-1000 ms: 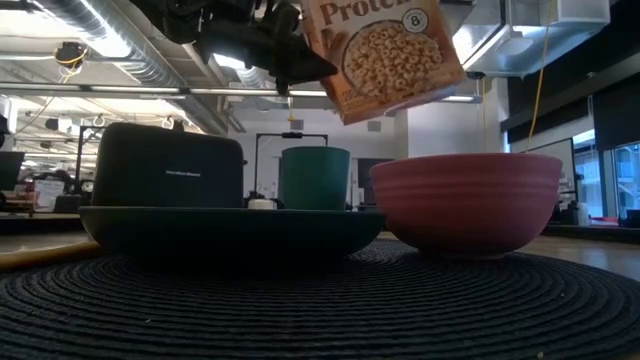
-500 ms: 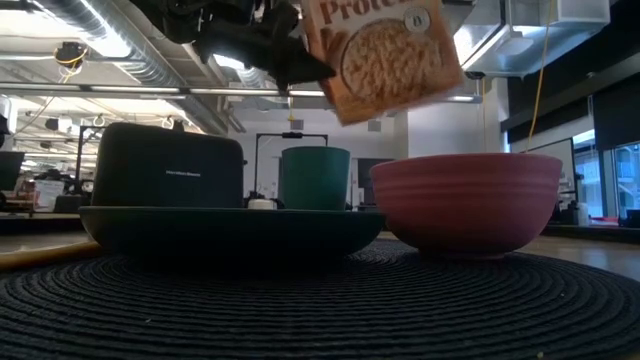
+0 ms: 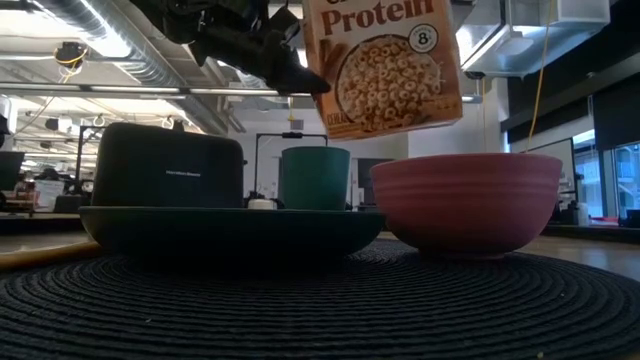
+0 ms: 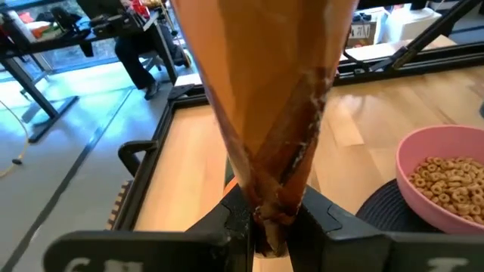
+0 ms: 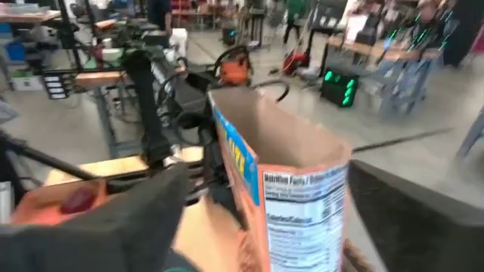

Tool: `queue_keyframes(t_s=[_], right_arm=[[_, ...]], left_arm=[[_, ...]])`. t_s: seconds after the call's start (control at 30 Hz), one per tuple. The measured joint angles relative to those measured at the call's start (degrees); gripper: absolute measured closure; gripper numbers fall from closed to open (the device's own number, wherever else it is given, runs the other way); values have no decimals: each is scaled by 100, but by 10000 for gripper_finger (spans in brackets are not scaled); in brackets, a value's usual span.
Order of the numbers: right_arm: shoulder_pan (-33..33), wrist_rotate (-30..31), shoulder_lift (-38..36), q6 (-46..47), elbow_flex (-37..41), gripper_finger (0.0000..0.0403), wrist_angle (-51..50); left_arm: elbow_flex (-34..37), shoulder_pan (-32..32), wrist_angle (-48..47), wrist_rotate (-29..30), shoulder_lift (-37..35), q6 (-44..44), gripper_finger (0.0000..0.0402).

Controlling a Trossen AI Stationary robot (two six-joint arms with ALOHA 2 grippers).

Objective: Arrange a breakfast setting
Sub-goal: Pour the cereal from the cereal box into the pink bowl

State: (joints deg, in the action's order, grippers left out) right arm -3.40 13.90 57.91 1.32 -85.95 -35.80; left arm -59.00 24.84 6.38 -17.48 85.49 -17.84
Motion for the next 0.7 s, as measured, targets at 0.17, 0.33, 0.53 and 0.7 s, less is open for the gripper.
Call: queue_keyframes(t_s=[0.17, 0.33, 0.53, 0.7], right_arm=[[-1, 187, 337, 78, -2, 26, -172], [-1, 143, 619, -13, 0, 88, -59], [0, 198, 694, -20, 0, 287, -70], [2, 746, 646, -22, 0, 387, -88]], left_arm=[[0, -8, 24, -164, 0, -203, 358], [0, -101, 19, -163, 0, -330, 358], [0, -226, 27, -147, 0, -57, 351], [0, -278, 110, -41, 0, 209, 310]])
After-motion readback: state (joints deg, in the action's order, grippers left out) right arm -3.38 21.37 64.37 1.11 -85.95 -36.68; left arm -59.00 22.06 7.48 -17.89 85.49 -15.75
